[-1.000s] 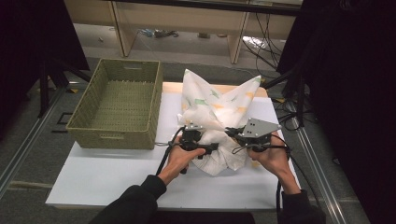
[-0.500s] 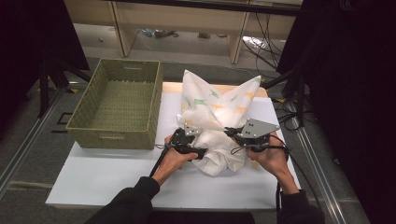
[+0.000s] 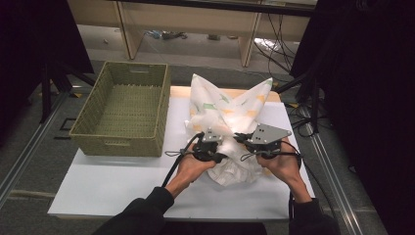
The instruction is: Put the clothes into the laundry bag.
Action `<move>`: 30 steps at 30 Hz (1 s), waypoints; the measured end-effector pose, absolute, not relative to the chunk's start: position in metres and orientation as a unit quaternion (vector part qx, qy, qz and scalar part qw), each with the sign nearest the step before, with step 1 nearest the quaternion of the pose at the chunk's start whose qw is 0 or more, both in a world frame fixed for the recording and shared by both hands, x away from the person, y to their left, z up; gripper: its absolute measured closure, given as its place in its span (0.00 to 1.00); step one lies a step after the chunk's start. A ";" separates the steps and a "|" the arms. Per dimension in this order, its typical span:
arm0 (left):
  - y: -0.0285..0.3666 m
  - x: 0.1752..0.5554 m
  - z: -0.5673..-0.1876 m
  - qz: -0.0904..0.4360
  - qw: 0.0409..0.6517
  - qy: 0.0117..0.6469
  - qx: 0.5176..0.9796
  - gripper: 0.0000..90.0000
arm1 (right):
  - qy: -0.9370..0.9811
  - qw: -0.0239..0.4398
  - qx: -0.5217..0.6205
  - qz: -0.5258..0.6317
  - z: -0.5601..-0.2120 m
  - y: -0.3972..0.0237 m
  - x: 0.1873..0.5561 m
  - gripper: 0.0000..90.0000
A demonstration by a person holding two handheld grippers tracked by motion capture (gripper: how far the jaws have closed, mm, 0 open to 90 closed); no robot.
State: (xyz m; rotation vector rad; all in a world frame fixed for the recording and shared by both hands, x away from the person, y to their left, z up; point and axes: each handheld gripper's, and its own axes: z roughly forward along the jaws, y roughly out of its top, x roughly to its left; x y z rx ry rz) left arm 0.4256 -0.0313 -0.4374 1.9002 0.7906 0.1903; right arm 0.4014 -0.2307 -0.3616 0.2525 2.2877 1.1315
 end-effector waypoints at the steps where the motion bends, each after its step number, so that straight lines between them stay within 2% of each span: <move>1: -0.032 0.431 -0.435 0.082 0.520 0.336 0.781 0.90 | 0.855 0.280 0.101 0.425 -0.361 -0.229 0.400 1.00; 3: -0.031 0.445 -0.432 0.078 0.543 0.369 0.750 0.90 | 0.853 0.282 0.099 0.429 -0.358 -0.230 0.399 1.00; 5: -0.028 0.458 -0.437 0.093 0.539 0.392 0.740 0.89 | 0.849 0.282 0.103 0.435 -0.356 -0.234 0.400 1.00; 8: -0.026 0.468 -0.457 0.075 0.505 0.410 0.756 0.83 | 0.851 0.274 0.108 0.436 -0.357 -0.236 0.401 1.00; 11: -0.025 0.461 -0.468 0.087 0.475 0.407 0.776 0.66 | 0.856 0.272 0.102 0.429 -0.362 -0.233 0.403 1.00; 12: -0.023 0.459 -0.467 0.086 0.473 0.408 0.776 0.58 | 0.858 0.269 0.102 0.426 -0.362 -0.231 0.402 1.00; 14: -0.012 0.453 -0.462 0.092 0.470 0.405 0.779 0.47 | 0.857 0.273 0.102 0.425 -0.362 -0.231 0.401 1.00; 16: -0.003 0.448 -0.454 0.074 0.478 0.391 0.783 0.35 | 0.858 0.272 0.101 0.425 -0.361 -0.233 0.401 1.00; 18: 0.008 0.436 -0.449 0.052 0.490 0.359 0.792 0.29 | 0.857 0.275 0.103 0.424 -0.361 -0.235 0.402 1.00; 22: -0.003 0.417 -0.455 0.070 0.461 0.341 0.816 0.16 | 0.857 0.272 0.107 0.425 -0.362 -0.232 0.403 1.00; 25: -0.023 0.416 -0.467 0.080 0.433 0.313 0.842 0.17 | 0.860 0.271 0.104 0.421 -0.362 -0.230 0.402 1.00; 28: -0.036 0.422 -0.477 0.080 0.422 0.321 0.844 0.16 | 0.858 0.272 0.102 0.423 -0.362 -0.231 0.401 1.00; 29: -0.038 0.425 -0.477 0.076 0.420 0.324 0.844 0.21 | 0.858 0.270 0.101 0.424 -0.362 -0.231 0.401 1.00; 30: -0.039 0.428 -0.476 0.065 0.433 0.322 0.839 0.38 | 0.859 0.268 0.099 0.425 -0.362 -0.231 0.401 1.00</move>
